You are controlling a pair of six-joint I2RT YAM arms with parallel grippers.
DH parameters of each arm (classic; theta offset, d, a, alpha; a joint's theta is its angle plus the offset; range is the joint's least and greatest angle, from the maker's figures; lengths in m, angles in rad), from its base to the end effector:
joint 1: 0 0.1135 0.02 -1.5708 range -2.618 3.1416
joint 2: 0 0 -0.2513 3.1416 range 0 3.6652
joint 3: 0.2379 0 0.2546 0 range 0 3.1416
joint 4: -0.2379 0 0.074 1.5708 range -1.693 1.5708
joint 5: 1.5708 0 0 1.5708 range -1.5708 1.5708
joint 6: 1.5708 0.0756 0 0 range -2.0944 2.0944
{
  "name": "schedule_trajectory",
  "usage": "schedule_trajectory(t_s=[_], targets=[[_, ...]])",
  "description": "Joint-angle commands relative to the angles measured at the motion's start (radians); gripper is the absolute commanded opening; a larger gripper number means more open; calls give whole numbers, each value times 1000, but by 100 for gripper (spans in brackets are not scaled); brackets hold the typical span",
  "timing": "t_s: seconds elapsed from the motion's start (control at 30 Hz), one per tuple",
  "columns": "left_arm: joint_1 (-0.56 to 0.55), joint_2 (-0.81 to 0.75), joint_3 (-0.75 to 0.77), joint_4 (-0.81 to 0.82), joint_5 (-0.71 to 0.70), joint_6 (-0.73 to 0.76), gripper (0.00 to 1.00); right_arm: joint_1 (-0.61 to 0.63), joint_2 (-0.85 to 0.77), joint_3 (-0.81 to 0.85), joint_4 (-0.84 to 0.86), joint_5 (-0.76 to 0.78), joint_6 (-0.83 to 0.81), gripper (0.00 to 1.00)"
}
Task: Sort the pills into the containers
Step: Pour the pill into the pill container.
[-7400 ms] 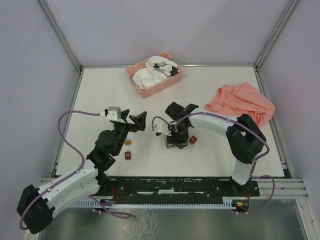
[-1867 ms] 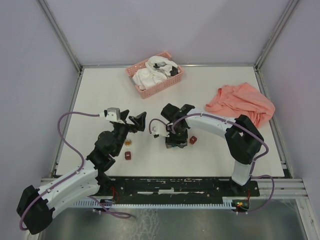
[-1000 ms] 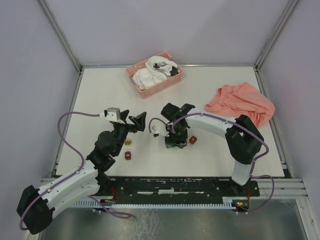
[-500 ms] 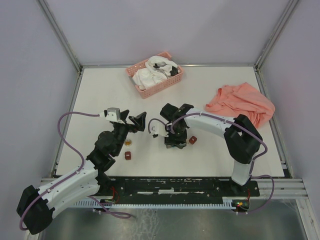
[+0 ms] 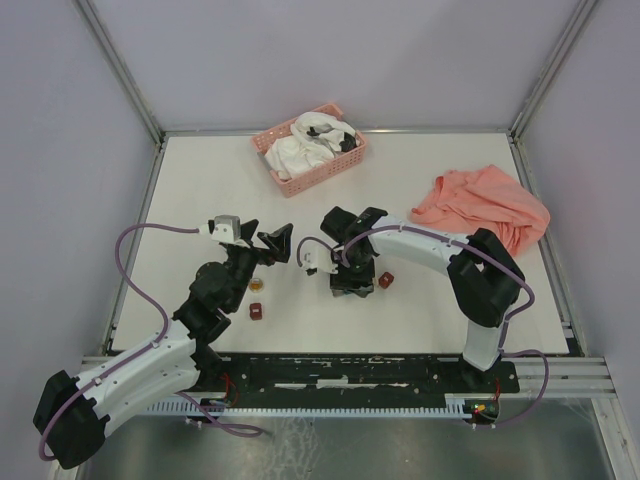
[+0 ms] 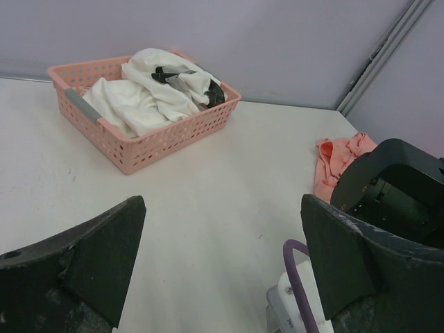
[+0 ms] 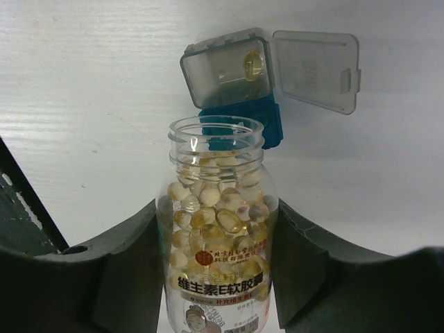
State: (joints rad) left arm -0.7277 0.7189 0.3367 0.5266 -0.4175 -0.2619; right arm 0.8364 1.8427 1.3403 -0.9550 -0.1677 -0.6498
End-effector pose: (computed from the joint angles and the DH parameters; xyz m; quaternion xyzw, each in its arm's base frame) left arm 0.1880 -0.1264 0.2630 -0.0048 0.6589 -0.2320 0.7155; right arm 0.2252 0.2683 0.1414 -0.6766 0.7294 0.0885 0.0484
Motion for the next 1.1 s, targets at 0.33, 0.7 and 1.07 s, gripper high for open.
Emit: schedule_trajectory(t_s=[0.33,0.7,1.07], targets=[[4,-10,0,55,-19,21,99,18,-52,-15,38,20,-10,4],[4,-5,3,51,-18,21,99,8,-45,-12,61,41,13,4],[4,-5,5,49,-14,21,99,-7,-10,31,15,50,25,4]])
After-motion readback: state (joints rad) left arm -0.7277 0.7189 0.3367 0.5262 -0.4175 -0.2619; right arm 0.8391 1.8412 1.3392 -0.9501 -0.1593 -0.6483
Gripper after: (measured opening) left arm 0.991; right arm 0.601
